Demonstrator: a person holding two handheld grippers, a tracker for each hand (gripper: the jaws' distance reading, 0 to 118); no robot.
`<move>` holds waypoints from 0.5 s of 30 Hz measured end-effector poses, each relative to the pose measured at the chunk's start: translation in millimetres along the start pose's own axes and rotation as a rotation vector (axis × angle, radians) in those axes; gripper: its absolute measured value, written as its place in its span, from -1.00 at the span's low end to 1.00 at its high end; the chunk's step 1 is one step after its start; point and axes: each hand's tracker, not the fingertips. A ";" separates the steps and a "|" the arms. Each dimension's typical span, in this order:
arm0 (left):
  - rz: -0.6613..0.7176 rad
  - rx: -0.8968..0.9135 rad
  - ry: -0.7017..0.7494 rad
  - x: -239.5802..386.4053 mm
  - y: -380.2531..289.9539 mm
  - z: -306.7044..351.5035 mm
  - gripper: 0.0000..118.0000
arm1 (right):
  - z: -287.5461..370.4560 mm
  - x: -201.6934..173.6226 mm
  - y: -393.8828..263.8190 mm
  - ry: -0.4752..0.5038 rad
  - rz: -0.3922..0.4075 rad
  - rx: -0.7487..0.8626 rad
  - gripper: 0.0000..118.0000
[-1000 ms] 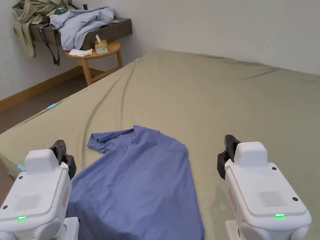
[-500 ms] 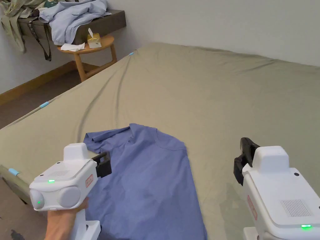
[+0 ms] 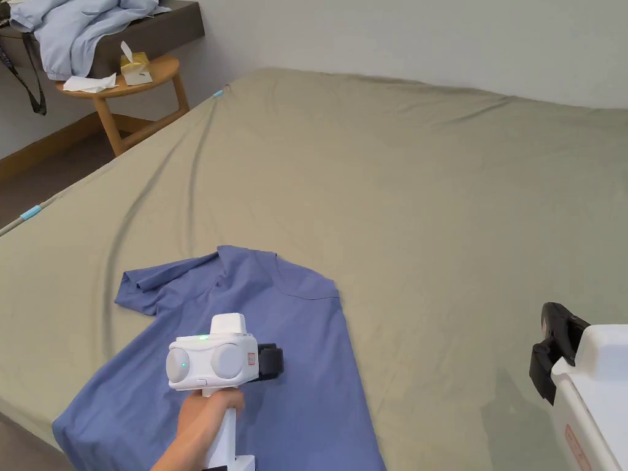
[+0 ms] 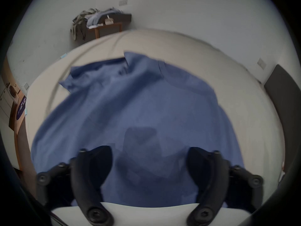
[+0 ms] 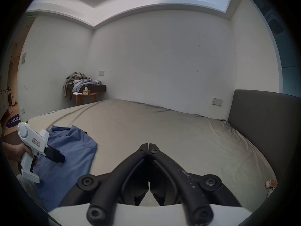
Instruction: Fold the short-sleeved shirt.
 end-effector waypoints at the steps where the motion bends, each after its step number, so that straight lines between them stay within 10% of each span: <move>1: -0.006 -0.049 0.003 3.1 -2.4 -7.7 0.35 | -1.1 2.1 -2.0 -0.005 -0.002 -0.008 -0.97; 6: 0.026 -0.001 -0.013 8.3 -1.9 9.4 -0.05 | -1.8 9.3 -10.9 -0.014 -0.013 -0.032 -0.97; 9: 0.009 0.007 -0.039 9.5 2.6 11.6 -0.91 | -0.4 11.7 -12.8 -0.013 -0.021 -0.039 -0.97; 15: 0.046 0.078 -0.074 4.4 -0.4 31.6 -0.96 | 13.2 18.8 -10.6 -0.014 -0.035 -0.026 -0.97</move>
